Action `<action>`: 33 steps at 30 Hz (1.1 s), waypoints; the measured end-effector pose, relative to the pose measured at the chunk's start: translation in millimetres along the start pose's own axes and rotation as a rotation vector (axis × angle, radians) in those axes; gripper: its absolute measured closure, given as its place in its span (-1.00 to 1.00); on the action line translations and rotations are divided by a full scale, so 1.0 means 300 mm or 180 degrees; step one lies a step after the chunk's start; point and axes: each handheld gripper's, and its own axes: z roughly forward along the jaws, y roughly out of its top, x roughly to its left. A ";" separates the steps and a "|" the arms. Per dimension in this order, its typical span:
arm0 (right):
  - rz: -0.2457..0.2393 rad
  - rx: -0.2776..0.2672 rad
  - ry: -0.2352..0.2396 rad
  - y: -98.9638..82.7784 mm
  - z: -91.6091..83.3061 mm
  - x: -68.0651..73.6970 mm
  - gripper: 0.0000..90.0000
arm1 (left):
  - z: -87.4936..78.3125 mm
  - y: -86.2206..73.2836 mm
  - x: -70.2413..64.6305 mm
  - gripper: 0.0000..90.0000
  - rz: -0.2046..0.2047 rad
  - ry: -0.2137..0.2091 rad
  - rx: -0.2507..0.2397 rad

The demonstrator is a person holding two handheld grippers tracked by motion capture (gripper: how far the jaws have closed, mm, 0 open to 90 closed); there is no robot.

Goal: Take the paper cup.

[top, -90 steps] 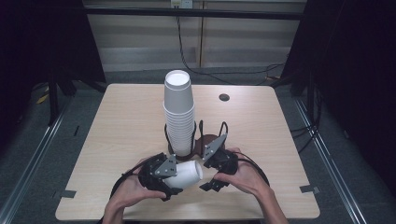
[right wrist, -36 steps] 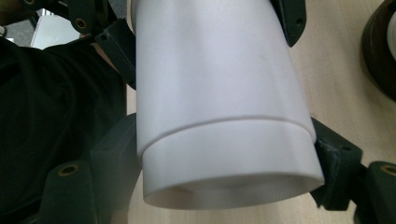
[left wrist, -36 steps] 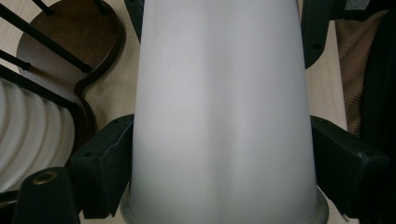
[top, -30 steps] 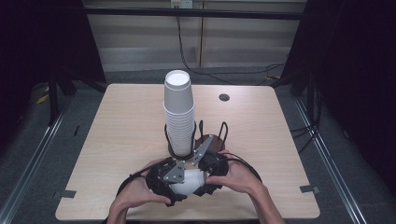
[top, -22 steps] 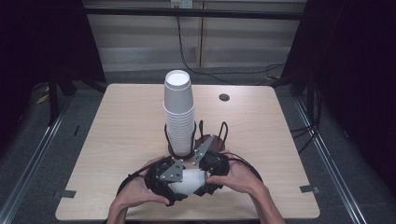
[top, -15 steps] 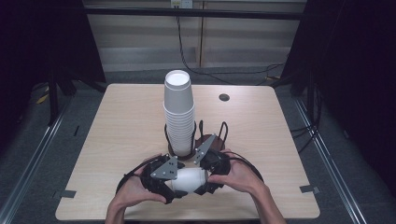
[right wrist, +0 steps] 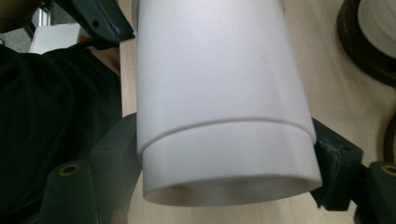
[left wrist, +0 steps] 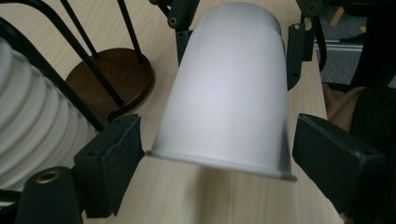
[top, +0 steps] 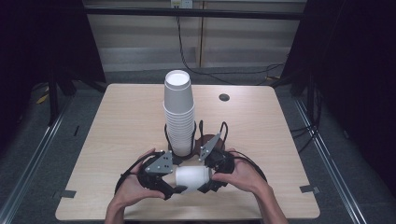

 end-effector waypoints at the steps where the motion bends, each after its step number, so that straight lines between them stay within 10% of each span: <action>1: 0.0014 -0.0008 -0.0017 -0.004 -0.002 -0.001 -0.48 | -0.005 -0.002 0.000 -0.64 -0.0042 0.0018 0.0008; 33: 0.0254 -0.0940 -0.0234 -0.097 0.000 -0.024 -0.49 | -0.067 -0.116 -0.001 -0.65 -0.0548 0.0202 -0.0843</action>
